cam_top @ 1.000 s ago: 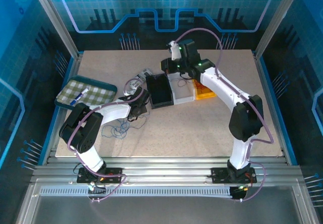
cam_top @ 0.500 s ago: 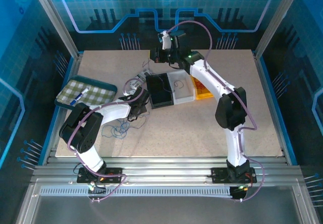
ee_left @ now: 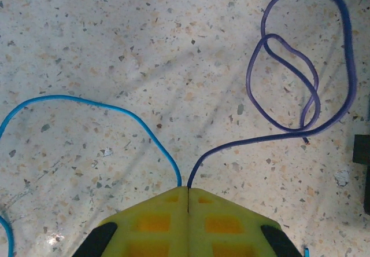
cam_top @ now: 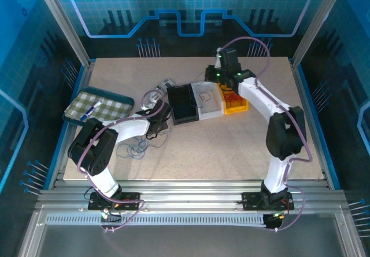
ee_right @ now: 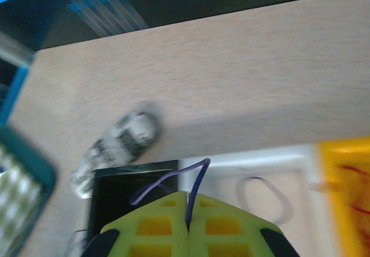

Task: Untangle the cables

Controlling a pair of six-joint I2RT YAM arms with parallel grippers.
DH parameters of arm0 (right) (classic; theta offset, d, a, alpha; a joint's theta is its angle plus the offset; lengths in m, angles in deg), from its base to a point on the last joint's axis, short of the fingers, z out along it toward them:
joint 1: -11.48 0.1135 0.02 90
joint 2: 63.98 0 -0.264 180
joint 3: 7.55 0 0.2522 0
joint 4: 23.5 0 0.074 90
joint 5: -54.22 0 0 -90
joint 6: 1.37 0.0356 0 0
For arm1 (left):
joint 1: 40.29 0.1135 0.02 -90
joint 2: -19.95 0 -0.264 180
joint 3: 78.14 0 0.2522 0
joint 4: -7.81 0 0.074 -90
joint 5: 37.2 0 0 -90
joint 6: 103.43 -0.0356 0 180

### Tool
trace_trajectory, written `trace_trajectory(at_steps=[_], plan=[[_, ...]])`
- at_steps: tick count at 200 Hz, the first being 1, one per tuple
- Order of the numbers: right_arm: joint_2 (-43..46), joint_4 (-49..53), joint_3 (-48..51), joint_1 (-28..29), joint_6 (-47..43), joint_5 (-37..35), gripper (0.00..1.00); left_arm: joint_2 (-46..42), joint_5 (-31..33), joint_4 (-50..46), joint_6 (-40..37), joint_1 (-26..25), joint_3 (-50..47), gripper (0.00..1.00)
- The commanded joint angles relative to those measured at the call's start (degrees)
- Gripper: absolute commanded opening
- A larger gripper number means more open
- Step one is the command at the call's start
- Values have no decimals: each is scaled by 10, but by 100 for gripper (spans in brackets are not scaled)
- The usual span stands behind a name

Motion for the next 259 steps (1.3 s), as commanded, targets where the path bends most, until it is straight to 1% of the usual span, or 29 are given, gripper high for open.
trace_trajectory(at_steps=[1,12,29,64,71,94,114,159,187,203,215,235,259], plan=[[60,-4,41,3,-20,-108,0,2,13,-10,3,2,4,0],[84,-7,73,4,-18,-157,0,5,11,-9,4,3,6,0],[119,-29,118,1,-14,-204,0,10,9,-11,5,3,10,0],[151,-15,134,-2,-30,-294,0,15,7,-12,6,2,15,0],[159,-22,141,-3,-33,-302,0,16,7,-12,5,2,16,0],[179,-58,152,-9,-41,-261,1,18,6,-14,7,2,18,0],[165,-41,127,-4,-41,-230,2,23,5,-12,6,2,20,0],[102,-32,91,20,-46,-163,2,31,0,-15,5,3,29,0],[54,-23,63,24,-44,-82,2,15,-1,-4,3,2,18,0],[19,2,35,27,-42,-47,2,1,-2,2,0,2,10,0],[-4,22,18,32,-40,-54,1,-11,-2,5,-2,3,3,0],[-28,24,11,40,-43,-70,2,-29,-3,4,-1,4,-3,0],[-63,37,-12,46,-56,-103,2,-43,-3,5,8,5,-8,0]])
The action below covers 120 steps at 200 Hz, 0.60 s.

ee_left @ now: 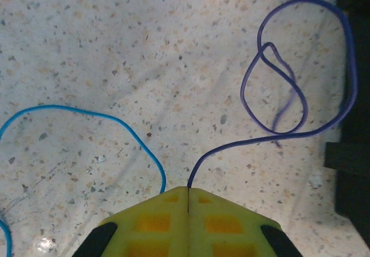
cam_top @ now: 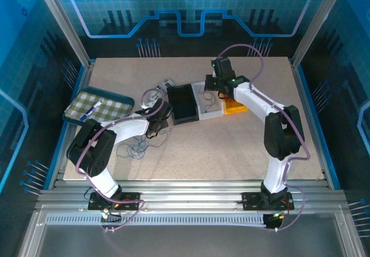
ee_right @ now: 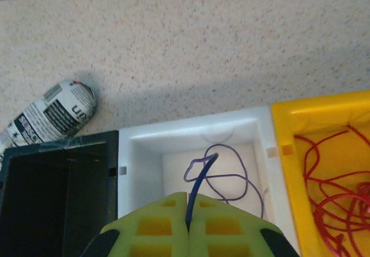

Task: Untangle the cables

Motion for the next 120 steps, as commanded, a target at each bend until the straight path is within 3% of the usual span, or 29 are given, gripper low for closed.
trace_trajectory(at_steps=[1,48,92,108,120], plan=[[-32,28,-39,12,-17,-22,2,-26,-2,2,8,3,-13,0],[-109,106,-113,28,-49,-87,2,-35,-1,3,14,3,-18,0],[-133,142,-114,34,-43,-101,3,-54,-12,18,3,4,-24,0],[-127,136,-105,36,-47,-90,7,-68,-18,28,-6,4,-26,0],[-111,110,-88,37,-53,-81,16,-79,-21,36,-9,5,-29,0]])
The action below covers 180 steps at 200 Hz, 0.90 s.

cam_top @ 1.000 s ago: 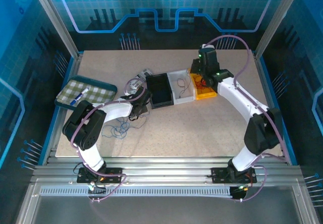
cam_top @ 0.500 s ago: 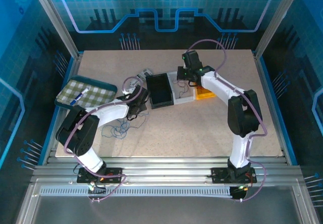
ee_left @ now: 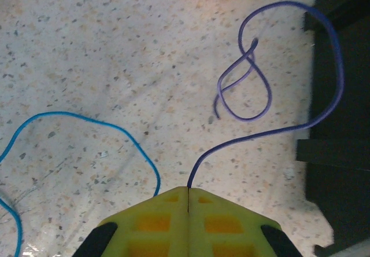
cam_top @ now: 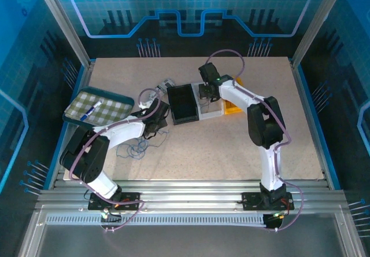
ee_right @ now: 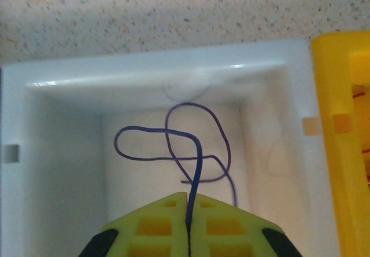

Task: Untangle the cables

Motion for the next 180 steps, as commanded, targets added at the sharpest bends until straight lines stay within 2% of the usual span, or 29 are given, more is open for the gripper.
trace_trajectory(at_steps=[1,30,63,100,122,153,180], plan=[[19,-9,12,10,-13,2,17,-35,-11,23,-11,5,-8,0],[64,-53,34,11,-15,1,35,-52,-13,33,-16,7,-8,0],[104,-64,46,11,-14,-7,49,-62,-22,45,-46,8,-2,0],[177,-106,111,11,-18,1,56,-101,-120,104,-119,9,-30,0],[228,-156,171,10,-33,86,56,-136,-210,126,-163,13,-52,0],[269,-202,235,13,-47,296,55,-185,-360,157,-205,31,-87,0],[284,-245,274,17,-27,412,55,-189,-430,171,-208,43,-92,0]])
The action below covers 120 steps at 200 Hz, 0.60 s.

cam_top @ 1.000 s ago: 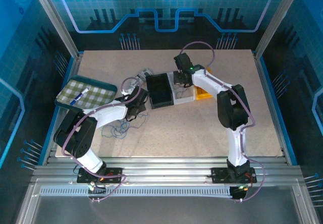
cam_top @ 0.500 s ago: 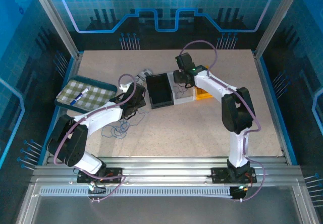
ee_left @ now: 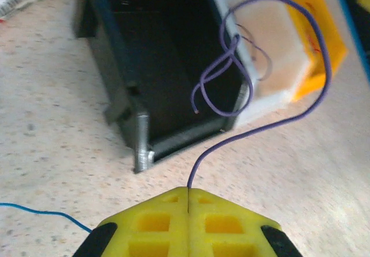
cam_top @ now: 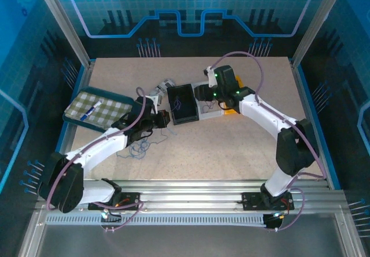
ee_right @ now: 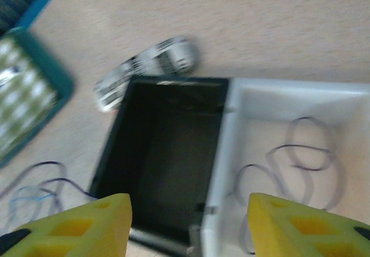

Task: Untangle the cables

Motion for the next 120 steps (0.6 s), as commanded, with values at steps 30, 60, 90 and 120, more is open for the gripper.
trace_trajectory(at_steps=[30,60,90,120], plan=[[12,-112,38,11,56,261,56,2,-123,73,-25,11,-8,0],[-8,-124,27,18,80,292,57,19,-125,80,-29,11,7,0],[-18,-116,17,27,75,300,57,30,-123,90,-22,11,9,0],[-34,-99,6,40,65,287,56,31,-126,106,-13,9,6,0]])
